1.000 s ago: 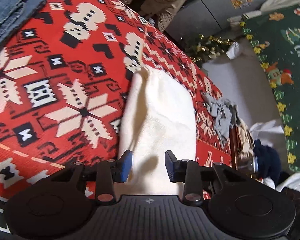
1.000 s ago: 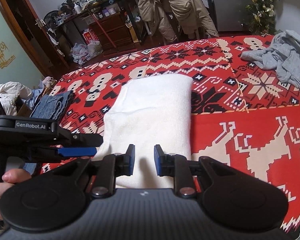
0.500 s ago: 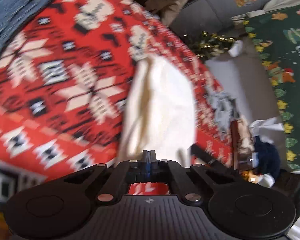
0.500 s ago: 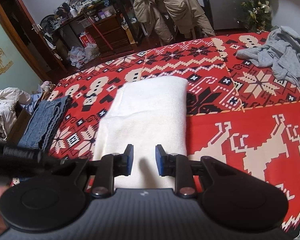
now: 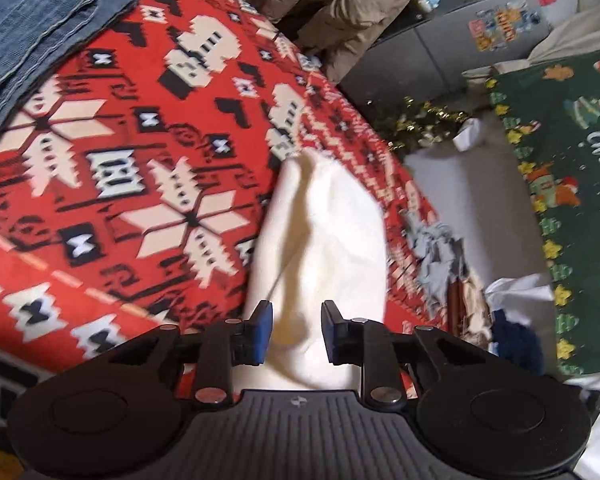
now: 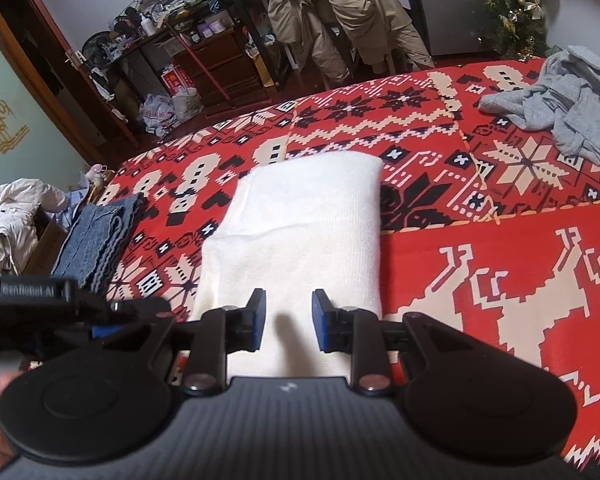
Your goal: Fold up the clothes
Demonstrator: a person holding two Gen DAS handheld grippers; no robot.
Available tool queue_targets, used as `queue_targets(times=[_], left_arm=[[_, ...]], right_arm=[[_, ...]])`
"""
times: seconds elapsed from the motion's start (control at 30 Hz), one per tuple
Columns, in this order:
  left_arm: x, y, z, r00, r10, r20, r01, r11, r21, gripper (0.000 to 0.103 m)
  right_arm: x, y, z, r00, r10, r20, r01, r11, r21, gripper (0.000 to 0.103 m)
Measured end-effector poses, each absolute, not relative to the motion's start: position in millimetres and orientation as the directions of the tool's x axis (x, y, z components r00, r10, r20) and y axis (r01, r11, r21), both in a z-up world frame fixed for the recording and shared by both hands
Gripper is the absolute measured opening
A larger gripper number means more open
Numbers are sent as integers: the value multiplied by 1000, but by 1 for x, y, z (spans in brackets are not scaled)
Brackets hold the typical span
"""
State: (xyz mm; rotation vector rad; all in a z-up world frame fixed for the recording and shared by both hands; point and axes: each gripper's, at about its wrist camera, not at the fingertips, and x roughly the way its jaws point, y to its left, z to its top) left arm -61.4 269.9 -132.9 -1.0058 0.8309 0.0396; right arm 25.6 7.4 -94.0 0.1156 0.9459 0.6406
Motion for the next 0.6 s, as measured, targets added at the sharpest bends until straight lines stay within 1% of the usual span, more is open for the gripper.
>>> queue_targets(times=[0.03, 0.2, 0.23, 0.27, 0.3, 0.4, 0.43, 0.5, 0.53, 0.6], left_arm=[[-58, 268, -132, 704, -328, -630, -384, 571, -726, 25], [-42, 256, -131, 675, -385, -630, -312, 624, -716, 25], [-38, 252, -131, 665, -377, -645, -306, 649, -696, 25], [-35, 248, -130, 653, -363, -665, -308, 674, -671, 29], [-33, 245, -132, 641, -353, -681, -314, 689, -653, 30], [-29, 242, -137, 615, -347, -708, -329, 703, -631, 30], [-31, 242, -137, 615, -338, -712, -332, 708, -623, 28], [-33, 241, -136, 615, -306, -726, -348, 721, -599, 4], [-37, 242, -135, 622, -278, -732, -375, 714, -591, 5], [-58, 250, -133, 659, -299, -690, -408, 628, -663, 5]], right_arm=[[25, 8, -94, 415, 558, -718, -464, 809, 361, 27], [25, 10, -95, 411, 560, -719, -470, 806, 359, 29], [26, 10, -95, 410, 560, -720, -468, 807, 361, 29], [26, 9, -96, 409, 560, -721, -466, 807, 362, 29], [26, 9, -96, 408, 560, -721, -465, 807, 364, 29], [26, 9, -95, 410, 563, -718, -467, 806, 364, 30], [26, 9, -95, 411, 563, -717, -468, 805, 365, 30], [25, 10, -94, 412, 563, -716, -468, 805, 364, 30], [25, 10, -94, 412, 562, -717, -468, 806, 363, 30], [25, 10, -95, 411, 560, -719, -468, 807, 361, 30]])
